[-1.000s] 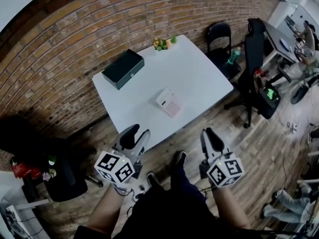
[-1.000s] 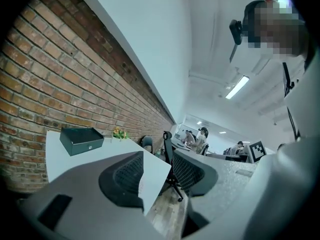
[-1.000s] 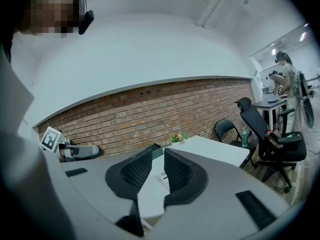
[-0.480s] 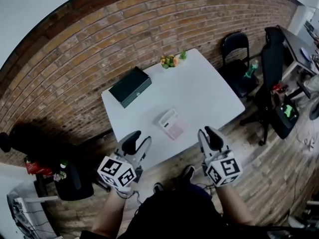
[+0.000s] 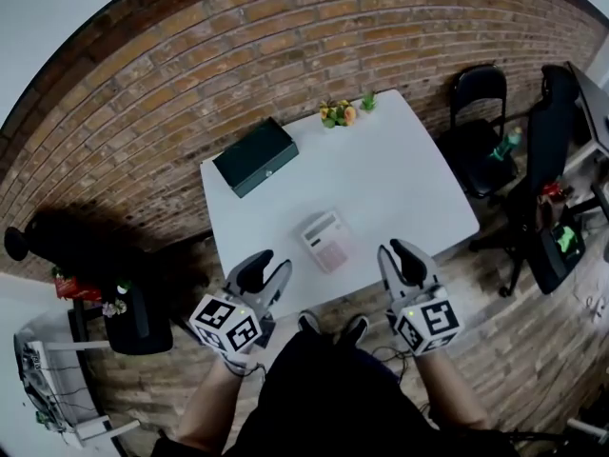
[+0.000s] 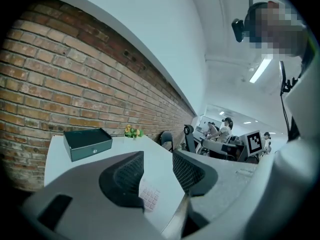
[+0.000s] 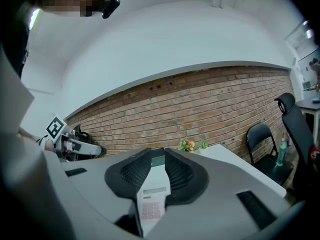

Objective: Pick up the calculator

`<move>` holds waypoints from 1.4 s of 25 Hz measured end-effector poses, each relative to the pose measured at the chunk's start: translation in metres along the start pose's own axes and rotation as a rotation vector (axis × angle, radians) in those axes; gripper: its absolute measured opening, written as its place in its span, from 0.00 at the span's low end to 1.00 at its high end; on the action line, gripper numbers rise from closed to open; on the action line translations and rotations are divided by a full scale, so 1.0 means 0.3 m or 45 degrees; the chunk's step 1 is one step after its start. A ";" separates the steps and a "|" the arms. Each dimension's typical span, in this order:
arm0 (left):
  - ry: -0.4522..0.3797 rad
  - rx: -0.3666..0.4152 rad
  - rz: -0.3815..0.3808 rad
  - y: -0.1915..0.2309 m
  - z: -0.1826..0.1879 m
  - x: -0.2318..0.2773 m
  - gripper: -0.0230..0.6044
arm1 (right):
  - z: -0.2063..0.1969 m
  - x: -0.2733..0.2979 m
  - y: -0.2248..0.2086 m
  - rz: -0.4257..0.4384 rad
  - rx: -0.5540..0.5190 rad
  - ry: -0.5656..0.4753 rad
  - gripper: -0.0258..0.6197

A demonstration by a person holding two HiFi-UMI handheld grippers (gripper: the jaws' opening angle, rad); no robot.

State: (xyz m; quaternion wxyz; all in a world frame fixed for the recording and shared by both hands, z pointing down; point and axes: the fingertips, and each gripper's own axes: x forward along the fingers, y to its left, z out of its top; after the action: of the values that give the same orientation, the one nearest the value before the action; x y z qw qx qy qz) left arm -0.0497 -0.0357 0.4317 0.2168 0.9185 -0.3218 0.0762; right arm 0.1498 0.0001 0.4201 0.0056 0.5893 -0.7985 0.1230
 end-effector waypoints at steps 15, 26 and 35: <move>0.196 -0.034 -0.114 0.244 -0.129 0.277 0.32 | 0.053 0.245 -0.050 -0.085 -0.115 0.101 0.16; 0.278 -0.204 -0.161 0.369 -0.291 0.338 0.32 | 0.013 0.364 -0.012 -0.138 -0.108 0.183 0.05; 0.367 -0.225 -0.095 0.430 -0.411 0.386 0.32 | -0.059 0.481 -0.029 0.016 -0.065 0.259 0.04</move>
State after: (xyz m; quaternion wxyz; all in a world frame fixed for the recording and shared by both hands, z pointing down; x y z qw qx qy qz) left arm -0.0397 -0.1353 0.6193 0.3435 0.8866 -0.2585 0.1706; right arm 0.1115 -0.1342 0.4610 0.1007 0.5686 -0.8002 0.1619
